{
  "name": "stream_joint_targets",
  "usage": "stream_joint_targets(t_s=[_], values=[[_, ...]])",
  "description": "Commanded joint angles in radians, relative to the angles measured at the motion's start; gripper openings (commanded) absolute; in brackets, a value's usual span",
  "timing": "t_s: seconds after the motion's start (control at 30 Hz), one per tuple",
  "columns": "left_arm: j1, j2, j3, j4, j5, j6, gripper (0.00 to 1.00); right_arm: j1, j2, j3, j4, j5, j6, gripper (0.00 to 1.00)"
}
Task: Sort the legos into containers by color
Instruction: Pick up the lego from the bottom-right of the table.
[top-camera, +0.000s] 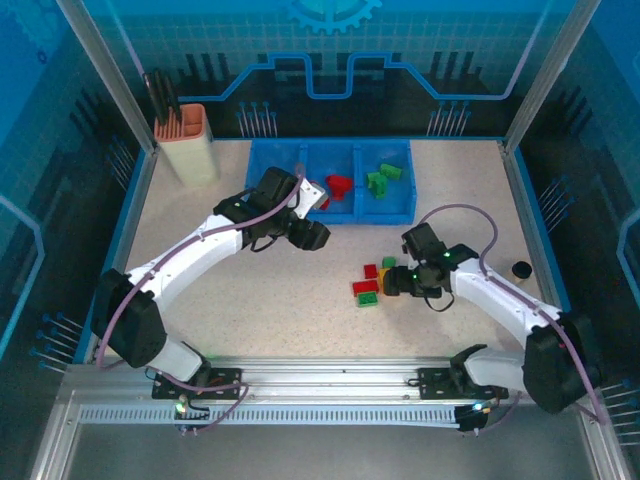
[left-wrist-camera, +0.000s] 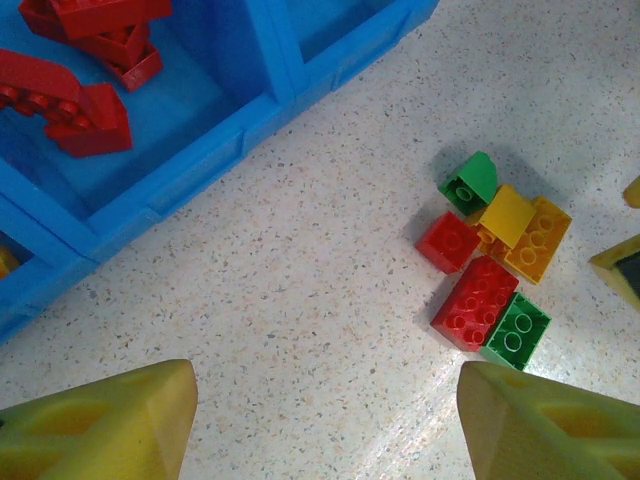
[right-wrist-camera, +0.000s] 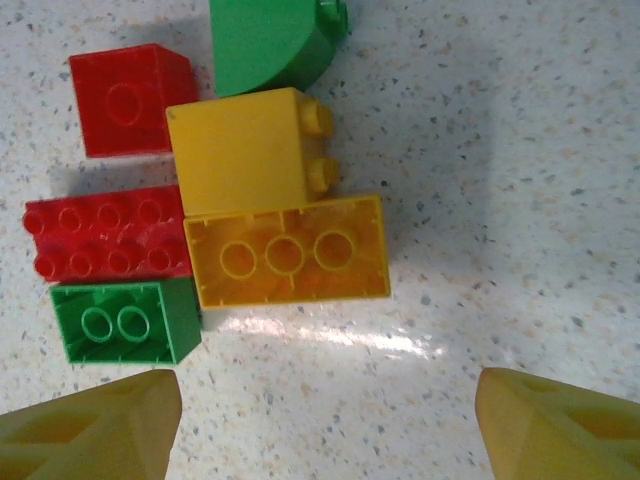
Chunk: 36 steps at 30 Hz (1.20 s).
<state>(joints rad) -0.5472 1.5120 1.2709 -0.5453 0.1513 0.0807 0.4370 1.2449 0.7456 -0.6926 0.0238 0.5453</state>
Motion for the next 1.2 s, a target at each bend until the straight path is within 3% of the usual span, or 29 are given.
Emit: stream_joint_targets(t_s=[0.0, 0.67, 1.0, 1.17], values=[[-0.012, 0.005, 0.02, -0.022, 0.004, 0.001, 0.71, -0.012, 0.052, -0.009, 0.085, -0.037, 0.032, 0.79], [-0.015, 0.015, 0.013, -0.04, -0.009, 0.007, 0.71, -0.018, 0.277, 0.034, 0.139, 0.013, -0.039, 0.76], [-0.015, 0.017, 0.015, -0.042, -0.018, 0.006, 0.72, -0.014, 0.339, 0.08, 0.153, -0.007, -0.082, 0.54], [-0.015, 0.018, 0.01, -0.04, -0.018, 0.003, 0.72, -0.004, 0.336, 0.084, 0.142, -0.003, -0.09, 0.39]])
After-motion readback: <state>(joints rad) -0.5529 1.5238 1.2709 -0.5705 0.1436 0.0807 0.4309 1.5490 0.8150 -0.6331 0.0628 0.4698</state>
